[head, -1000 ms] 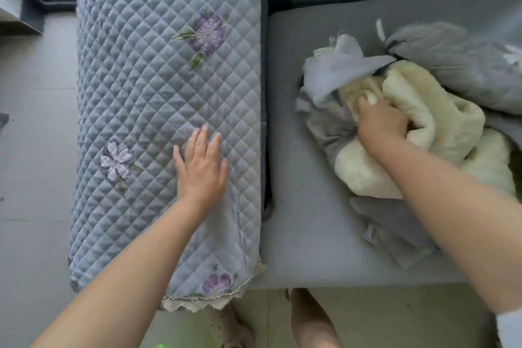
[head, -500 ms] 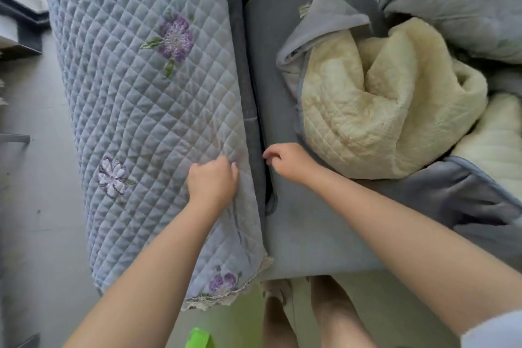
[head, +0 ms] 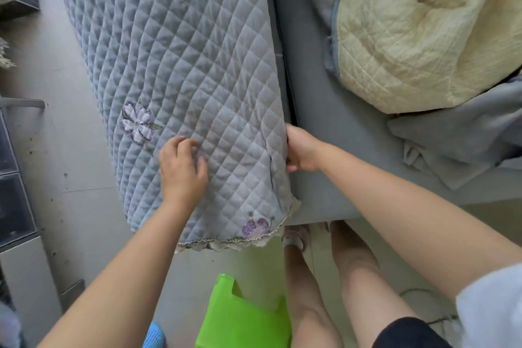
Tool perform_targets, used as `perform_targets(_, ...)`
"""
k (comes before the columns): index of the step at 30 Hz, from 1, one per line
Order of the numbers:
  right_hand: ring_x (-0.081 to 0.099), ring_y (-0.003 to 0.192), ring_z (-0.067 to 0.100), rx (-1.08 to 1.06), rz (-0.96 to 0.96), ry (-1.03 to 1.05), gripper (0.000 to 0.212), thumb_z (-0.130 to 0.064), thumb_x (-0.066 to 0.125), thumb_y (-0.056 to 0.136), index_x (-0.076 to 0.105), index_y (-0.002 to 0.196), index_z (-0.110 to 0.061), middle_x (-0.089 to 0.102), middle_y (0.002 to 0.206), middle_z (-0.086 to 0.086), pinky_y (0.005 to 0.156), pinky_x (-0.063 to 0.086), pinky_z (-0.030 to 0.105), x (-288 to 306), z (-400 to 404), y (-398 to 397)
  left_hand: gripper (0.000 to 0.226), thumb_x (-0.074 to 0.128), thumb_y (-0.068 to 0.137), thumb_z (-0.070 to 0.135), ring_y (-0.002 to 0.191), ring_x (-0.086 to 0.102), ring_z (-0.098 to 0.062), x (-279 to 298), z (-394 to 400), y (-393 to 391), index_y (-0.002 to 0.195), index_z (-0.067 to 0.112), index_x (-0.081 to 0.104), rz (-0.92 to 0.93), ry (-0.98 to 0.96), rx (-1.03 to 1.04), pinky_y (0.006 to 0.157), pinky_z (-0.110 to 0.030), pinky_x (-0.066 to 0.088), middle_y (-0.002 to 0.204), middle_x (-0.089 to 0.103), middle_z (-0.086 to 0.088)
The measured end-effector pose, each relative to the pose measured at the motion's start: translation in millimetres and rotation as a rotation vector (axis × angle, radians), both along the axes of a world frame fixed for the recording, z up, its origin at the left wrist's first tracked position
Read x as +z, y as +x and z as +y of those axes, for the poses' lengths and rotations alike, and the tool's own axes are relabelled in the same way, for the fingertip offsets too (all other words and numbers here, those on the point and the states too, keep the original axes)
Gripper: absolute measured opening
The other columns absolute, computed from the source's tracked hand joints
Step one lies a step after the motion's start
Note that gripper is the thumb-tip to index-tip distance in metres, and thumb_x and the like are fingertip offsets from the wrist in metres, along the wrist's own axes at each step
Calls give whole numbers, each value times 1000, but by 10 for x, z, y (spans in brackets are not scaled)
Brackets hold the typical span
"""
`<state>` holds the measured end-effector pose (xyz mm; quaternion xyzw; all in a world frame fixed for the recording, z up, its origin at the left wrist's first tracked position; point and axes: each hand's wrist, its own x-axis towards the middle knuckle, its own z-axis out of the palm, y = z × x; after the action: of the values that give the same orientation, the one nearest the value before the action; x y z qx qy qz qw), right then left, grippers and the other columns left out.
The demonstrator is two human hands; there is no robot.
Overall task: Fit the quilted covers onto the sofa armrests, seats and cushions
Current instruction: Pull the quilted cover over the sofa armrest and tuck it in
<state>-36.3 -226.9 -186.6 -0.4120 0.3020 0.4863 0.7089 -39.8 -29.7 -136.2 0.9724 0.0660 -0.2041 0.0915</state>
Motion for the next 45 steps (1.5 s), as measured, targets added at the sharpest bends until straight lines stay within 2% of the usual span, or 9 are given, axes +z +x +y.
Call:
perform_targets(7,49,54,9,-353,14,-266,21,-28,47,94,56,79,-15,55,72,-1,33,27,13,-40,-144,-247,34,52,87,7,129,27,-33,47,-4,-149,121,-1,51,79,6,-13,109,-40,23,137,36,-18)
perform_targets(14,58,96,21,-483,1,165,26,-19,35,95,57,107,-14,61,108,6,83,47,34,23,-238,146,29,49,89,10,126,28,-31,21,-178,-38,116,1,54,75,3,-19,103,-36,25,131,39,-17)
perform_targets(18,59,98,18,-438,22,334,45,-33,17,100,46,130,-17,60,112,1,84,49,33,-6,-256,151,23,47,89,10,119,33,-32,33,-250,40,107,-3,56,90,41,21,95,-39,32,123,44,-20)
perform_targets(25,59,87,22,-92,109,257,41,-38,35,96,63,86,-10,64,90,7,81,47,37,150,-42,423,25,44,91,14,114,37,-30,203,-337,332,106,-3,54,119,85,-46,93,-37,33,116,47,-18)
perform_targets(30,60,72,20,-608,109,224,32,-17,40,93,64,75,-10,67,68,5,77,49,37,104,-7,386,24,44,92,17,120,35,-27,215,-349,450,108,2,55,173,107,-55,97,-38,36,123,45,-13)
perform_targets(35,51,73,13,-1254,41,-152,28,9,46,87,55,77,-16,56,78,1,80,43,28,-38,-216,224,26,44,93,16,124,31,-25,163,-342,445,114,4,53,215,61,-44,97,-34,33,130,42,-11)
perform_targets(40,56,60,9,-1226,-29,-41,29,7,40,88,52,70,-12,63,57,-5,67,41,22,177,-245,70,29,45,92,13,123,33,-27,90,-463,524,117,1,52,158,-1,-26,98,-33,31,128,43,-16)
perform_targets(42,64,77,20,-1211,143,143,26,-14,35,95,56,80,-10,67,81,6,74,45,31,84,-334,173,28,44,92,13,123,32,-26,70,-527,570,116,2,53,145,-15,-27,98,-31,30,127,42,-16)
perform_targets(45,68,86,23,-740,280,276,49,-39,34,96,72,89,-9,70,94,10,77,55,35,-43,-410,349,27,45,92,14,124,30,-26,39,-580,625,115,4,53,146,-9,-40,98,-31,30,128,40,-14)
